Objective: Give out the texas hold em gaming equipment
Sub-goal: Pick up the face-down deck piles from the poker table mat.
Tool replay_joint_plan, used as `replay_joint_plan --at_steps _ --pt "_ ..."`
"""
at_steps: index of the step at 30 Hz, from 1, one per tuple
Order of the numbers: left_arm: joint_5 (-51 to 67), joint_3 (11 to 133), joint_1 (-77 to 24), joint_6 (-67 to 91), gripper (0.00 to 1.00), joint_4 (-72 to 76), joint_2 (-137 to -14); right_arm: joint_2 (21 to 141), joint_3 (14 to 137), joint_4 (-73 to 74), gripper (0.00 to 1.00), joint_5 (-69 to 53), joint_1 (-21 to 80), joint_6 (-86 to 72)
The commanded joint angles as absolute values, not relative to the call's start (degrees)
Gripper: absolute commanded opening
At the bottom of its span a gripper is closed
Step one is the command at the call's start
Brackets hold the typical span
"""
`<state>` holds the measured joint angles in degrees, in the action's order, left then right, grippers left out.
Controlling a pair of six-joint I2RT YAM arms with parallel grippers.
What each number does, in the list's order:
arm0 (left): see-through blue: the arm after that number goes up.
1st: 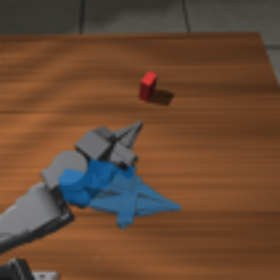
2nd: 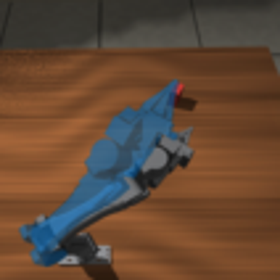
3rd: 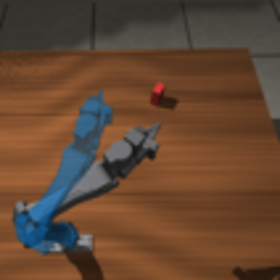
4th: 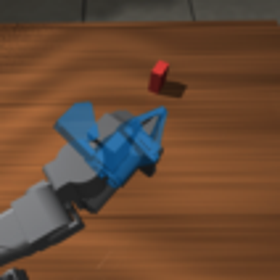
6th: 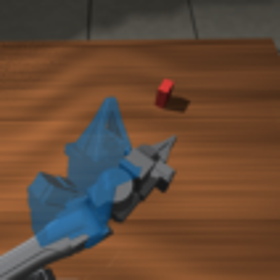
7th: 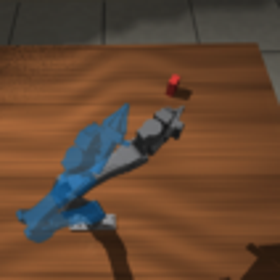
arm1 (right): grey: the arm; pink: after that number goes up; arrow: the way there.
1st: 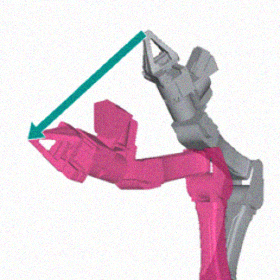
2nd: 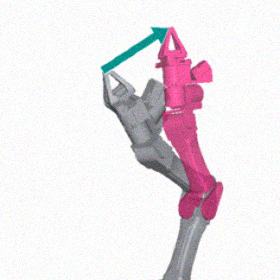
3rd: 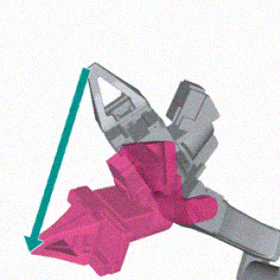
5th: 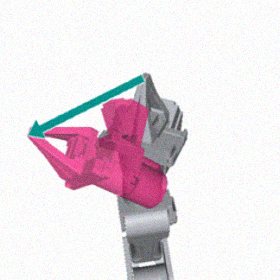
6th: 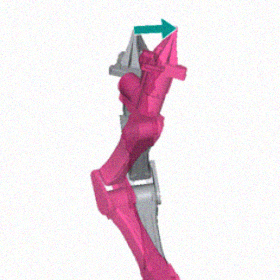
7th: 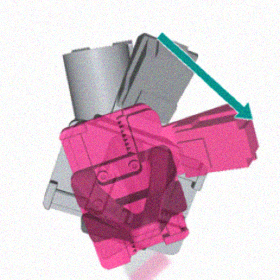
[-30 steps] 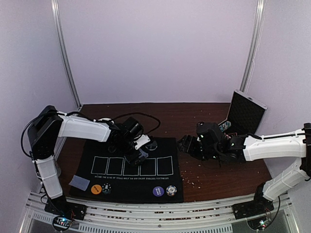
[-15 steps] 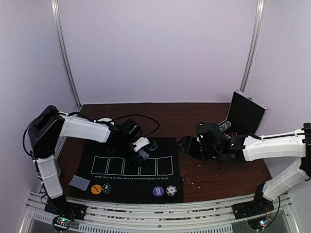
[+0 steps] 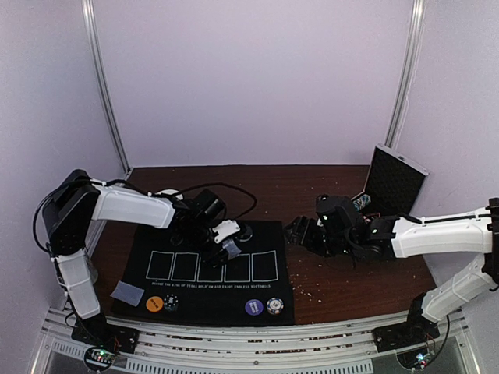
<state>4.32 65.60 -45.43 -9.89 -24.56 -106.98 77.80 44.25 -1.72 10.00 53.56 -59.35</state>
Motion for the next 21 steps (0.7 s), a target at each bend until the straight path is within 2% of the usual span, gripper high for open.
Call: replay_joint_plan --at_steps 1,14,21 --pt "3.68 65.17 -45.31 -13.13 0.49 -27.50 -102.31 75.32 44.87 -0.59 0.77 8.84 52.49 -56.68" --pt "2.77 73.58 -49.91 -14.00 0.46 -42.87 -93.75 73.74 50.82 0.51 0.80 -13.56 46.19 -42.10" --pt "7.09 78.11 -54.63 -14.79 0.45 -49.14 -89.01 78.39 51.33 -10.86 0.80 -26.28 45.54 -44.11"
